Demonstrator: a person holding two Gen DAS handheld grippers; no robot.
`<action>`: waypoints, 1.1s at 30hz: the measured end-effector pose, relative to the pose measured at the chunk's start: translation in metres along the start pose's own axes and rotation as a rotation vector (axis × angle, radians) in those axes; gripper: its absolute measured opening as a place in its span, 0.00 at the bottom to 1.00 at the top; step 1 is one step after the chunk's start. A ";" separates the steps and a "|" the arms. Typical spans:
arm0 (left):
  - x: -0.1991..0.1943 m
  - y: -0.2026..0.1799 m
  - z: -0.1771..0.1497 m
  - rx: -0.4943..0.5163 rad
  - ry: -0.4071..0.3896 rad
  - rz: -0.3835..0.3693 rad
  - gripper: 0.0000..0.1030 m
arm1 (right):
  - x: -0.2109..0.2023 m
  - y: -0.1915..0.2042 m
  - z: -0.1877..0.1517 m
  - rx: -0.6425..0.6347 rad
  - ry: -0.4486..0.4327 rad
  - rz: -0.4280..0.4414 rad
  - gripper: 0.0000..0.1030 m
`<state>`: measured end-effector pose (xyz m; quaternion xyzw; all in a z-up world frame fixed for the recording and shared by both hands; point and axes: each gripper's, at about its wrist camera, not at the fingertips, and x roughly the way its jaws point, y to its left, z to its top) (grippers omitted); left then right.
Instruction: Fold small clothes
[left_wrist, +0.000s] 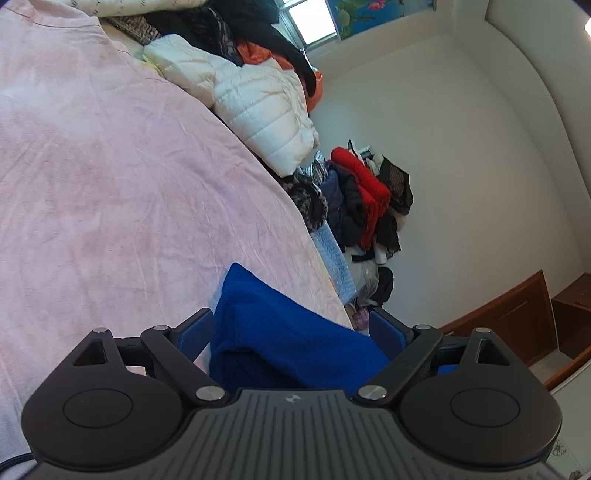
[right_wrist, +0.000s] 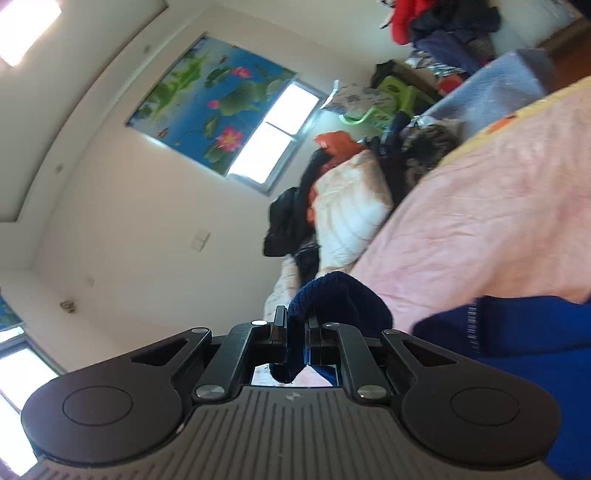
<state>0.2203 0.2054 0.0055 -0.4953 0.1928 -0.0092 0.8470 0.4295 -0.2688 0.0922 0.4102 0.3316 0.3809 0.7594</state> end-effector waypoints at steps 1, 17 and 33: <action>0.008 -0.005 0.001 0.020 0.011 0.000 0.89 | -0.015 -0.016 -0.001 0.021 -0.015 -0.033 0.12; 0.109 -0.063 -0.037 0.246 0.215 0.047 0.89 | -0.121 -0.130 -0.024 0.181 -0.172 -0.115 0.12; 0.174 -0.080 -0.073 0.686 0.330 0.222 0.93 | -0.145 -0.193 -0.068 0.303 -0.217 -0.135 0.12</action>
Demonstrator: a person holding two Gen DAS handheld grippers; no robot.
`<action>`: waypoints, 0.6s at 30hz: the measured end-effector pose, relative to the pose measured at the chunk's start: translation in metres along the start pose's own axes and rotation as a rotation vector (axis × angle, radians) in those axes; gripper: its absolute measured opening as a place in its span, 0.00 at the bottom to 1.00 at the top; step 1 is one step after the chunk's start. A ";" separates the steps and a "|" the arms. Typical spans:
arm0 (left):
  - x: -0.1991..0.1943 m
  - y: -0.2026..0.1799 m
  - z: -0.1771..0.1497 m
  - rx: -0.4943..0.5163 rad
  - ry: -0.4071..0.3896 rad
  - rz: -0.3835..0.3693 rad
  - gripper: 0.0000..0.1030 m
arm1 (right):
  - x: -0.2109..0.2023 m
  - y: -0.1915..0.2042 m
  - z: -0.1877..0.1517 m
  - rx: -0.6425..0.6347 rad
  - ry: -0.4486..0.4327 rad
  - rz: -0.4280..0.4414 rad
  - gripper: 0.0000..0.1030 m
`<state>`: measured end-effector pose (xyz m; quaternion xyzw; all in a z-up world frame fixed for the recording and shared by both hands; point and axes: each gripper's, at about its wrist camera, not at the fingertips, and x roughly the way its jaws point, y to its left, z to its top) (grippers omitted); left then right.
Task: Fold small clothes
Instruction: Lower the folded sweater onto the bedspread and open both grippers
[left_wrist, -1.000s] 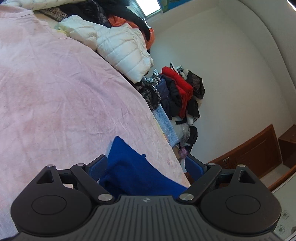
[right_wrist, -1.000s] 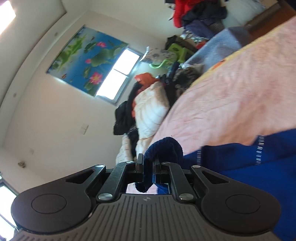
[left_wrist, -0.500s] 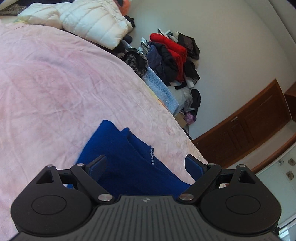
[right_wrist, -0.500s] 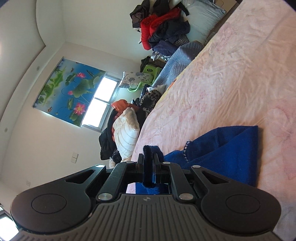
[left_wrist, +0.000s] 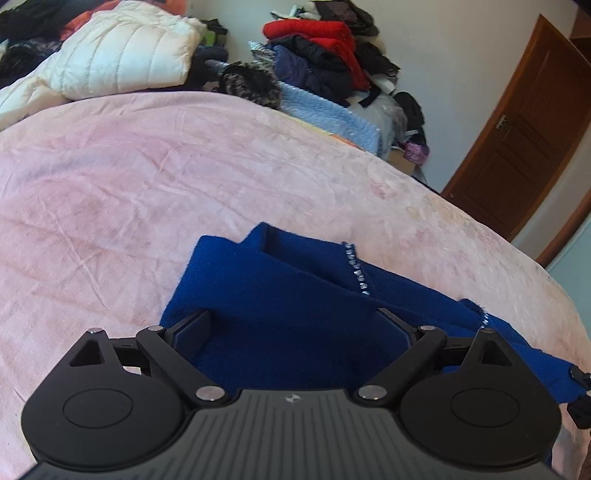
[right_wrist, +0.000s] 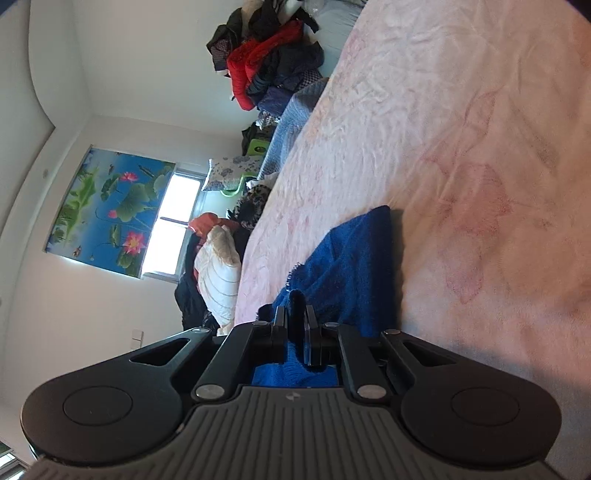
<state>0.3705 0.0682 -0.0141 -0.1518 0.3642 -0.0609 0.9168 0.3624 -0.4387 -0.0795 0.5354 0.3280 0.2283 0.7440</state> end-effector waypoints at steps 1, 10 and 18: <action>0.000 -0.004 0.000 0.021 -0.008 0.010 0.93 | 0.000 -0.004 -0.002 0.003 0.001 -0.008 0.12; 0.027 -0.006 0.000 0.094 0.062 0.101 0.97 | 0.001 -0.007 -0.008 -0.020 0.030 -0.044 0.12; 0.027 -0.019 -0.021 0.260 -0.001 0.186 1.00 | -0.001 0.013 0.006 -0.185 0.030 -0.265 0.31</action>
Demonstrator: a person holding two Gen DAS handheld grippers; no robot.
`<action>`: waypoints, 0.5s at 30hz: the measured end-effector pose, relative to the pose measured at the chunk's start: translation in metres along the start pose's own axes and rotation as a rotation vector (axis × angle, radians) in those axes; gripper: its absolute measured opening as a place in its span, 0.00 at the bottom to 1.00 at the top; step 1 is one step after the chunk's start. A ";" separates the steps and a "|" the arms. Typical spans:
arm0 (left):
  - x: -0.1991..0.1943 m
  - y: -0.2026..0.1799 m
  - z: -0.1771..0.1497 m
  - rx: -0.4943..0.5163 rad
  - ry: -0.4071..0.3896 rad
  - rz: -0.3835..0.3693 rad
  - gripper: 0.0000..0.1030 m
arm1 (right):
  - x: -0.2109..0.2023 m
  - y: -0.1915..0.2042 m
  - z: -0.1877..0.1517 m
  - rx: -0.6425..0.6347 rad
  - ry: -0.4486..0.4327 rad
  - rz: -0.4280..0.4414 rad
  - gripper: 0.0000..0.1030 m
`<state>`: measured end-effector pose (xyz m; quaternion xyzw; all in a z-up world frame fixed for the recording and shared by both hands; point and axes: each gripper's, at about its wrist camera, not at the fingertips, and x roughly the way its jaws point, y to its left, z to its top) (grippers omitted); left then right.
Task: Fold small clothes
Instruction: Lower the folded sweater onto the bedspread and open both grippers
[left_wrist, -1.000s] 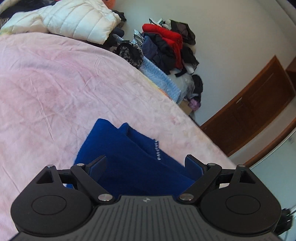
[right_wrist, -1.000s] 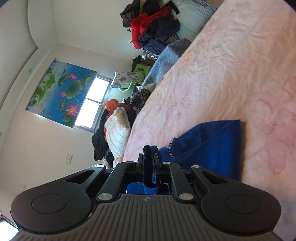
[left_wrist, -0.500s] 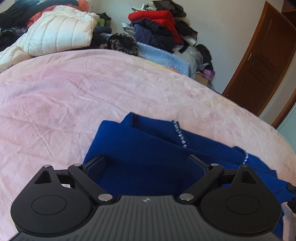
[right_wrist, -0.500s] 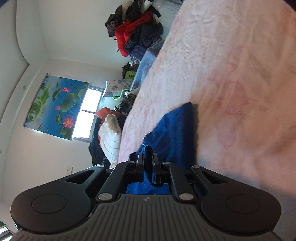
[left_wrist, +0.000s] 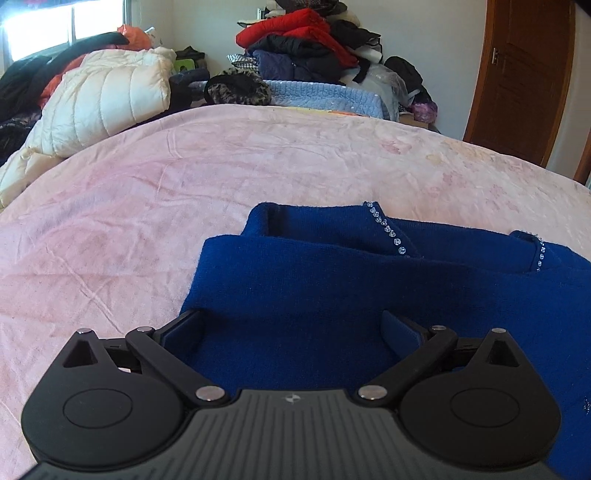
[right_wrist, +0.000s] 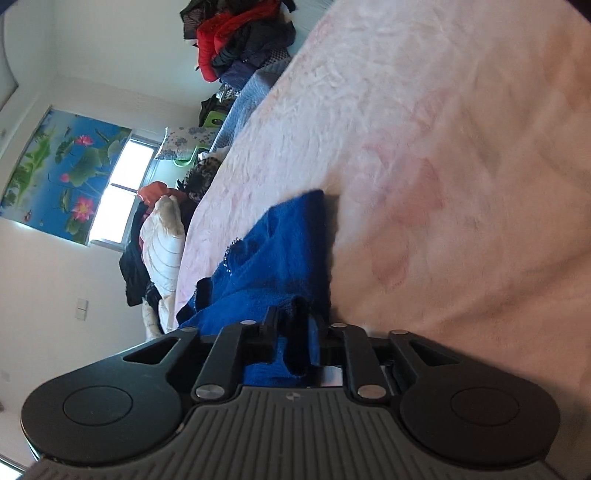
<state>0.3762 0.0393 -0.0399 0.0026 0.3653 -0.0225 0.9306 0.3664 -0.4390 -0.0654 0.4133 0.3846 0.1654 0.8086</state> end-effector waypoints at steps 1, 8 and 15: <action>-0.001 0.000 -0.001 0.001 -0.010 0.006 1.00 | -0.005 0.010 0.008 -0.056 -0.045 -0.022 0.40; -0.001 -0.008 -0.013 0.014 -0.068 0.050 1.00 | 0.076 0.074 0.073 -0.322 0.109 -0.122 0.42; -0.001 -0.002 -0.015 -0.008 -0.072 0.027 1.00 | 0.170 0.118 0.072 -0.576 0.322 -0.215 0.42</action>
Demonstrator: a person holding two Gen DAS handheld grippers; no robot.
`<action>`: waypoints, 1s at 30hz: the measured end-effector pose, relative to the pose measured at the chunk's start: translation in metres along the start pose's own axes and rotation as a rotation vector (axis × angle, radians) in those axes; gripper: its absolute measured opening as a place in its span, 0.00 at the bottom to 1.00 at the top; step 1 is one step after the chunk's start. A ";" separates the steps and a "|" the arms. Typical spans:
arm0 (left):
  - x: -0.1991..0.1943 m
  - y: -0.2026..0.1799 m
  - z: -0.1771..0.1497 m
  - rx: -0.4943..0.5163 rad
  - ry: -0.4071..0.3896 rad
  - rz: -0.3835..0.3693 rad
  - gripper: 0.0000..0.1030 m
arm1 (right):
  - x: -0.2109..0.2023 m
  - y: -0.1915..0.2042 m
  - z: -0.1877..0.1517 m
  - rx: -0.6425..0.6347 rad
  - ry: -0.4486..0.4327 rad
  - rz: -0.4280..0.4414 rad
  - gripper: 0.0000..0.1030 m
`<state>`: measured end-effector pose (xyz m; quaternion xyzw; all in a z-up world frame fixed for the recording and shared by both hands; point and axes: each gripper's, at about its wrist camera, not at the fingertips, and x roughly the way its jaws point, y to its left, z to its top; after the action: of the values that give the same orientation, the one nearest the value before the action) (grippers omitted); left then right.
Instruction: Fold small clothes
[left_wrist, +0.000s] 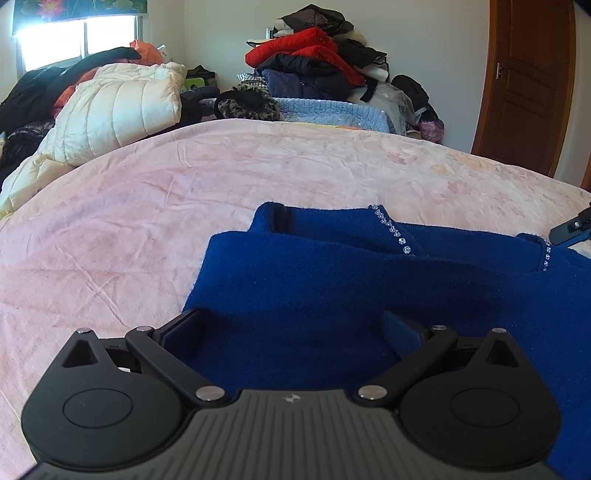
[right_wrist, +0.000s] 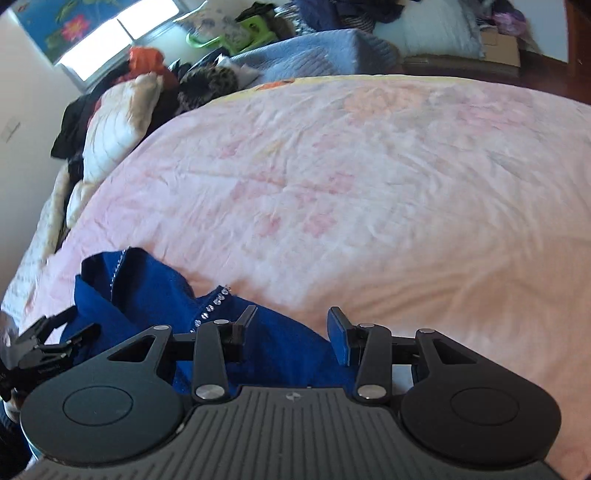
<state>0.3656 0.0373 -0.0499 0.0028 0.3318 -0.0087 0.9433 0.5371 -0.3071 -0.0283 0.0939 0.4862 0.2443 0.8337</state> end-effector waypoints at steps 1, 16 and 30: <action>0.001 0.001 0.000 0.001 0.001 0.001 1.00 | 0.004 0.005 0.002 -0.029 0.020 0.011 0.42; 0.000 0.003 0.000 -0.016 -0.006 -0.015 1.00 | 0.000 -0.012 -0.003 0.008 -0.090 0.020 0.06; 0.001 0.001 0.000 -0.011 -0.004 -0.009 1.00 | -0.037 -0.004 -0.031 0.085 -0.112 0.126 0.25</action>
<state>0.3663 0.0383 -0.0499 -0.0041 0.3298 -0.0110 0.9440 0.4966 -0.3315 -0.0174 0.1729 0.4417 0.2698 0.8380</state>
